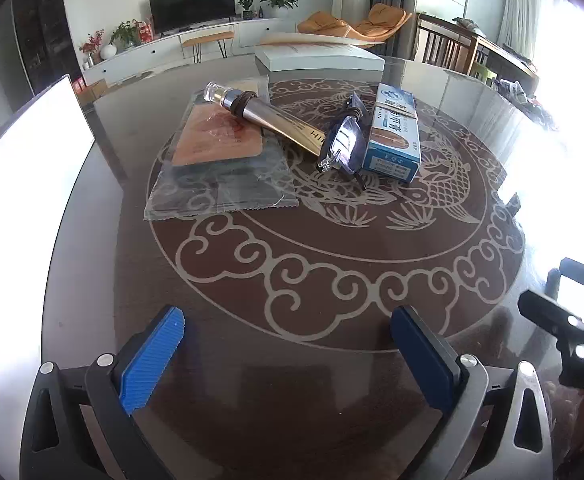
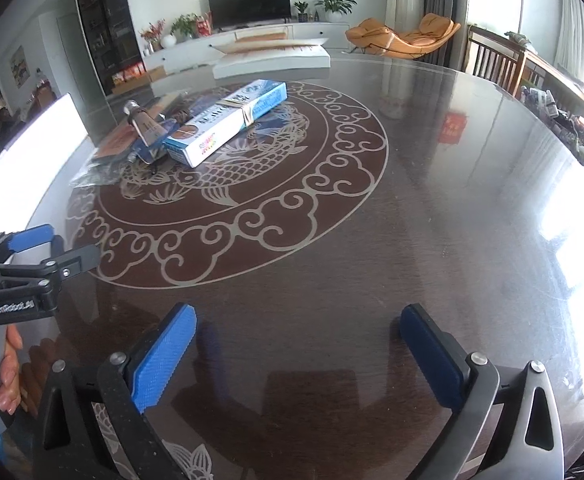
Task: Organize objects
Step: 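Move both open tools back over the table toward the nail cream box, then grasp the blue-and-white nail cream box with the right tool and lift it, then grasp the clear eyeglasses with the left tool while the right tool holds the nail cream box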
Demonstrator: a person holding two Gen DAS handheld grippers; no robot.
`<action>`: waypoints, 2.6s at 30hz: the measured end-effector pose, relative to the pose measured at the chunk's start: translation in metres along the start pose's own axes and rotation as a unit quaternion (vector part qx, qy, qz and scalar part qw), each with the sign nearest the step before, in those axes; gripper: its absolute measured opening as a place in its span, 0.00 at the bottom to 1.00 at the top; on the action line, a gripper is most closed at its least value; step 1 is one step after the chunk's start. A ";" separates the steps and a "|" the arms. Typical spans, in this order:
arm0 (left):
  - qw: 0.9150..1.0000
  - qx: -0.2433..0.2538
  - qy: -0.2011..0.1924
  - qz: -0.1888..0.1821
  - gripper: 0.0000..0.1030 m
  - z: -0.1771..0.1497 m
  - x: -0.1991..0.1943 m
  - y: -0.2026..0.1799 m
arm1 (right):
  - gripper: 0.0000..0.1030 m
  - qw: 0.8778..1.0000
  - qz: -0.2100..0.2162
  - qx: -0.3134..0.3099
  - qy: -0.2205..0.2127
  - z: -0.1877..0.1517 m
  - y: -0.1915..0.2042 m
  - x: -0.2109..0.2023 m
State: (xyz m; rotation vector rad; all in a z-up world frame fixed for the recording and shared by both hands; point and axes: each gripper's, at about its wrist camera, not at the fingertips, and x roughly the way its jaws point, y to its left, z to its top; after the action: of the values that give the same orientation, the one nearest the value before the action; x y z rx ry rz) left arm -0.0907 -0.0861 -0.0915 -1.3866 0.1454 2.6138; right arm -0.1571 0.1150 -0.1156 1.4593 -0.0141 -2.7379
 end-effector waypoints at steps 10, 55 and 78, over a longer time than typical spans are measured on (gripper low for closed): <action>1.000 -0.001 -0.001 0.001 1.00 0.001 0.000 -0.001 | 0.92 0.995 0.058 0.068 0.049 0.157 0.042 0.068; 1.000 -0.005 -0.004 0.004 1.00 0.000 0.002 -0.001 | 0.80 0.995 -0.086 -0.004 -0.039 0.024 -0.065 0.007; 0.996 0.085 0.017 0.028 0.96 0.158 0.069 -0.047 | 0.84 0.996 -0.085 0.006 -0.036 0.024 -0.067 0.009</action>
State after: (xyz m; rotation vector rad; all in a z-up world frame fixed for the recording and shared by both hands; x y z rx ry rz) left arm -0.2471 -0.0061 -0.0601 -1.3877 0.4078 2.5533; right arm -0.1836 0.1815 -0.1117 1.4258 0.0952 -2.9285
